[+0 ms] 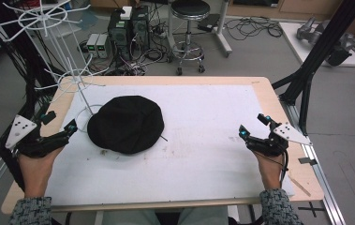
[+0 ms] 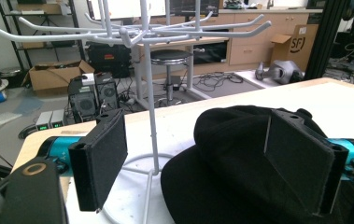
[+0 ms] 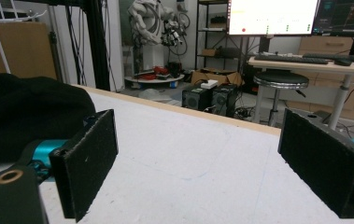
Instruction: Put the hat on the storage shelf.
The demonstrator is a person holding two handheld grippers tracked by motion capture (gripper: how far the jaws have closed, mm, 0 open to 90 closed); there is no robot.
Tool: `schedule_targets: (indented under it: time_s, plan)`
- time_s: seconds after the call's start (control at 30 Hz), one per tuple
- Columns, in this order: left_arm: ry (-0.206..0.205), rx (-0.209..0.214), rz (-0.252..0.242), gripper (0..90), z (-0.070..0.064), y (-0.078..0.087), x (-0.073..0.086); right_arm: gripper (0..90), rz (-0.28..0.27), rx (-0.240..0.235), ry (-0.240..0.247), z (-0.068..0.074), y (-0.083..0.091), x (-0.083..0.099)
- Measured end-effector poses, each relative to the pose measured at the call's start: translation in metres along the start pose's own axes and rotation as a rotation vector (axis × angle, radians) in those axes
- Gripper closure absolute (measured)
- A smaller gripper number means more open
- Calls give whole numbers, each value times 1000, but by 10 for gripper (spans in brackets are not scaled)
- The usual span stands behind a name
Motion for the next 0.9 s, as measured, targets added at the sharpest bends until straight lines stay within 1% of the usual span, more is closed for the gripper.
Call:
schedule_targets:
  time_s: [0.1,0.17,0.3,0.33,0.47,0.5,0.57,0.6,0.63,0.67,0.7,0.73,0.9]
  plan:
    - [3,1,2,214,0,-1,1,111,2,0,3,0,0,0]
    - [2,4,5,215,-1,-1,1,111,8,-3,-18,-1,-1,1]
    - [7,3,5,215,1,-1,2,111,13,-9,-24,-3,-1,1]
    - [9,0,4,215,2,-1,1,111,13,-19,-27,-2,-1,1]
    - [12,5,0,215,2,-3,1,111,10,-29,-17,1,1,0]
    - [12,5,0,215,2,-3,1,111,0,-33,-14,2,1,-1]
    - [13,7,0,215,2,-3,1,112,-2,-40,-28,4,1,-2]
    - [14,8,-1,215,2,-2,0,112,-6,-54,-30,5,1,-2]
    - [14,8,-1,215,2,-2,0,112,-6,-54,-30,5,1,-2]
    - [12,8,-4,215,2,-2,-1,112,-2,-63,-24,8,-1,-1]
    - [11,7,-4,215,2,-1,-1,112,-2,-63,-24,8,-1,-1]
    - [13,6,-5,216,3,0,-1,112,4,-72,-6,12,-2,-1]
    - [17,-3,-7,216,6,3,-2,112,-11,-77,8,18,-4,-4]
Point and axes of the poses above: each handheld gripper's, and its own axes: y roughly backward along the jaws, x roughly out of its underside, z roughly to its left, the point moved 7 cm from there along -y, roughly forward along the jaws, and after that the axes turned 13 degrees about x, right-handed, at the moved point
